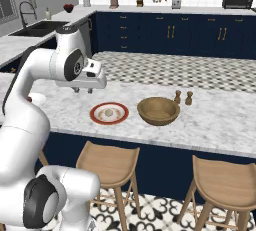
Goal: Pick the chicken drumstick and garlic from their plates and place them in the bowl. Then put the bowl in the fridge.
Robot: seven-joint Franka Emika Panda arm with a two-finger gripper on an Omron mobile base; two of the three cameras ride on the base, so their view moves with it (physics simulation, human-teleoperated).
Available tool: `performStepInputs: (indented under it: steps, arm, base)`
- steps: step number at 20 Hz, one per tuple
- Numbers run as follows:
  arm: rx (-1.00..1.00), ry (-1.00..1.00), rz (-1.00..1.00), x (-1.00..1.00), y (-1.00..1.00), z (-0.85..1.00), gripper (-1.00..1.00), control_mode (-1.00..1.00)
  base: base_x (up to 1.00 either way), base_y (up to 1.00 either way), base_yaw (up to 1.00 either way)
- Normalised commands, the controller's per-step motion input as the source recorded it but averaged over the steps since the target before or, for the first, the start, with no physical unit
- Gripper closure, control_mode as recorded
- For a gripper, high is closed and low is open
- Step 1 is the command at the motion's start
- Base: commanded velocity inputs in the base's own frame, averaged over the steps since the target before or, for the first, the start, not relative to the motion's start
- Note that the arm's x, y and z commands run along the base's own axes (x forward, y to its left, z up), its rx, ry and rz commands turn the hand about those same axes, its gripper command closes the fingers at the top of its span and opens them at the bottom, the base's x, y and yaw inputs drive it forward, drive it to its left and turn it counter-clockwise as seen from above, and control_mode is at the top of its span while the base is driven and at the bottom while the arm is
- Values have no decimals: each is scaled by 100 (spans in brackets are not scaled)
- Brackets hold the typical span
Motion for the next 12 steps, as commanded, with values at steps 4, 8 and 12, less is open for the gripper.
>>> performStepInputs:
  steps: [4, 8, 12]
  arm:
    - [-1, 0, 1, 35, 6, 0, -100, -100]
    - [-5, 12, 0, 97, 4, -37, -100, -100]
    - [-5, 30, 0, 100, 0, -77, -100, -100]
  base:
    - [0, 0, 0]
    - [0, 0, 0]
    - [0, 0, 0]
